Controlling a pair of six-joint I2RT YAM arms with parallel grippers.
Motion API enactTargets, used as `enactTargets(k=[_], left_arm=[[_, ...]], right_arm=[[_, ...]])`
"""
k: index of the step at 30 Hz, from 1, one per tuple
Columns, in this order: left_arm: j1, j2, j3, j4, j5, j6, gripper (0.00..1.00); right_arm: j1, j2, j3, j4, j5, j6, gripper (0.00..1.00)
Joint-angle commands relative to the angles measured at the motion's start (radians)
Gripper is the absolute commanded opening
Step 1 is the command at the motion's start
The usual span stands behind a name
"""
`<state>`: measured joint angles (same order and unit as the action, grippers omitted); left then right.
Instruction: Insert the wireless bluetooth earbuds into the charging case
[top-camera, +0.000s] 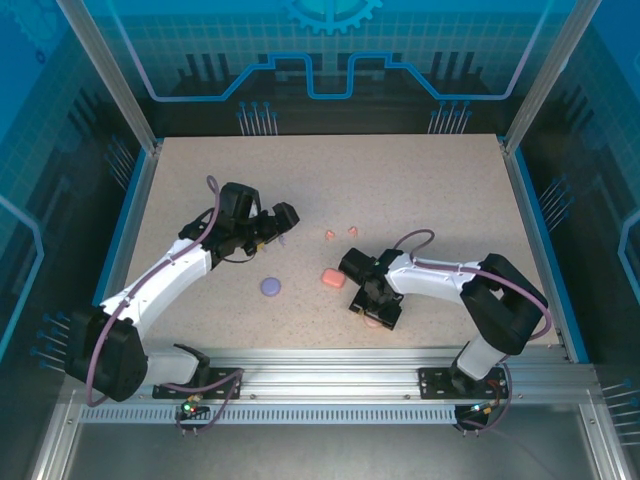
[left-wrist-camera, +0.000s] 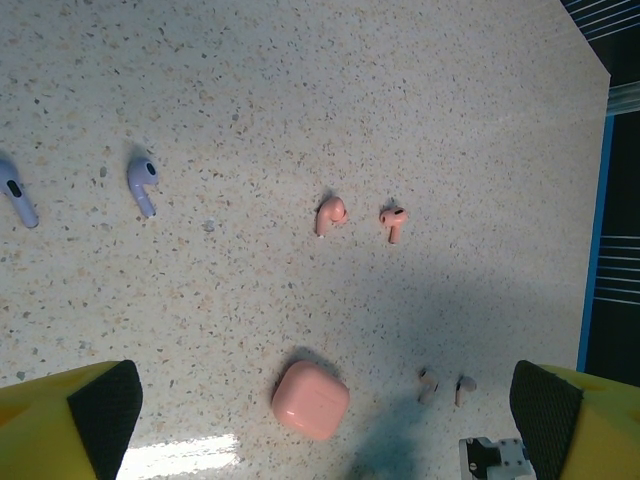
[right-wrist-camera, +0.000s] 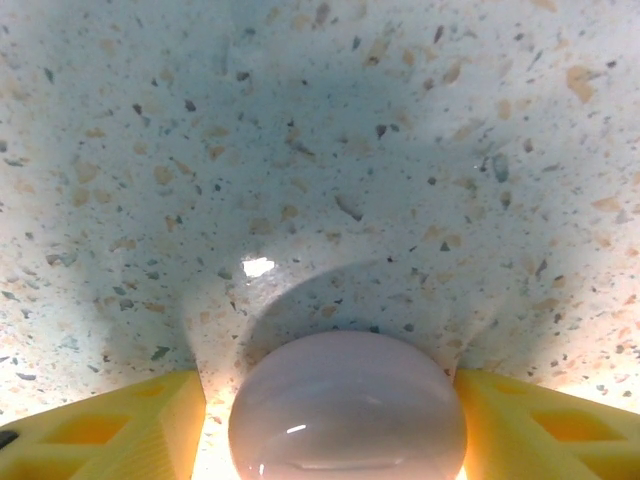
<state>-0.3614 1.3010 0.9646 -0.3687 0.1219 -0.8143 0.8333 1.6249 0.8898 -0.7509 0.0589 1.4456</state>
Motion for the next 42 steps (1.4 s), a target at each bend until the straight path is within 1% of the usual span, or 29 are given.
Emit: enactTargets(k=[1, 4, 10, 12, 14, 18, 21, 23, 25, 27, 28, 31, 33, 36, 39, 42], left_arm=[[-0.014, 0.0, 0.017, -0.006, 0.013, -0.021, 0.99], [-0.016, 0.0, 0.018, -0.006, 0.013, -0.019, 0.99], [-0.022, -0.002, 0.011, -0.004, 0.013, -0.018, 0.99], [-0.023, -0.005, 0.005, 0.005, 0.009, -0.016, 0.99], [-0.024, -0.011, -0.01, 0.028, 0.009, -0.012, 0.99], [-0.025, -0.035, -0.068, 0.149, 0.033, 0.007, 0.99], [-0.025, -0.07, -0.143, 0.266, 0.029, -0.025, 0.99], [-0.026, -0.084, -0.178, 0.314, 0.017, -0.038, 0.99], [-0.025, -0.09, -0.214, 0.382, 0.038, -0.023, 0.99], [-0.026, -0.082, -0.254, 0.49, 0.082, -0.03, 0.99], [-0.026, -0.072, -0.278, 0.558, 0.115, -0.036, 0.99], [-0.037, -0.028, -0.309, 0.691, 0.164, -0.041, 0.99], [-0.048, 0.008, -0.318, 0.736, 0.164, -0.03, 0.99], [-0.072, 0.041, -0.348, 0.819, 0.114, -0.033, 0.99], [-0.092, 0.089, -0.368, 0.94, 0.131, -0.033, 0.99], [-0.109, 0.145, -0.361, 1.0, 0.172, -0.011, 0.99]], right_arm=[[0.018, -0.004, -0.04, -0.057, 0.004, 0.052, 0.65], [0.018, -0.013, -0.048, -0.057, 0.01, 0.06, 0.64], [0.022, -0.022, -0.061, -0.053, 0.018, 0.065, 0.58], [0.025, -0.029, -0.064, -0.054, 0.024, 0.067, 0.57], [0.029, -0.043, -0.065, -0.054, 0.035, 0.072, 0.54], [0.036, -0.096, -0.063, -0.058, 0.075, 0.078, 0.48], [0.034, -0.143, -0.064, -0.056, 0.102, 0.087, 0.48], [0.021, -0.168, -0.06, -0.042, 0.109, 0.084, 0.48], [-0.007, -0.18, -0.048, -0.024, 0.109, 0.067, 0.48], [-0.042, -0.177, -0.027, -0.006, 0.105, 0.038, 0.48], [-0.064, -0.17, -0.016, -0.002, 0.102, 0.023, 0.48], [-0.132, -0.142, 0.054, 0.015, 0.074, -0.02, 0.48], [-0.181, -0.116, 0.104, 0.027, 0.06, -0.045, 0.48], [-0.235, -0.072, 0.187, 0.042, 0.036, -0.073, 0.48], [-0.274, -0.014, 0.267, 0.051, 0.006, -0.086, 0.48], [-0.303, 0.045, 0.335, 0.072, -0.031, -0.085, 0.48]])
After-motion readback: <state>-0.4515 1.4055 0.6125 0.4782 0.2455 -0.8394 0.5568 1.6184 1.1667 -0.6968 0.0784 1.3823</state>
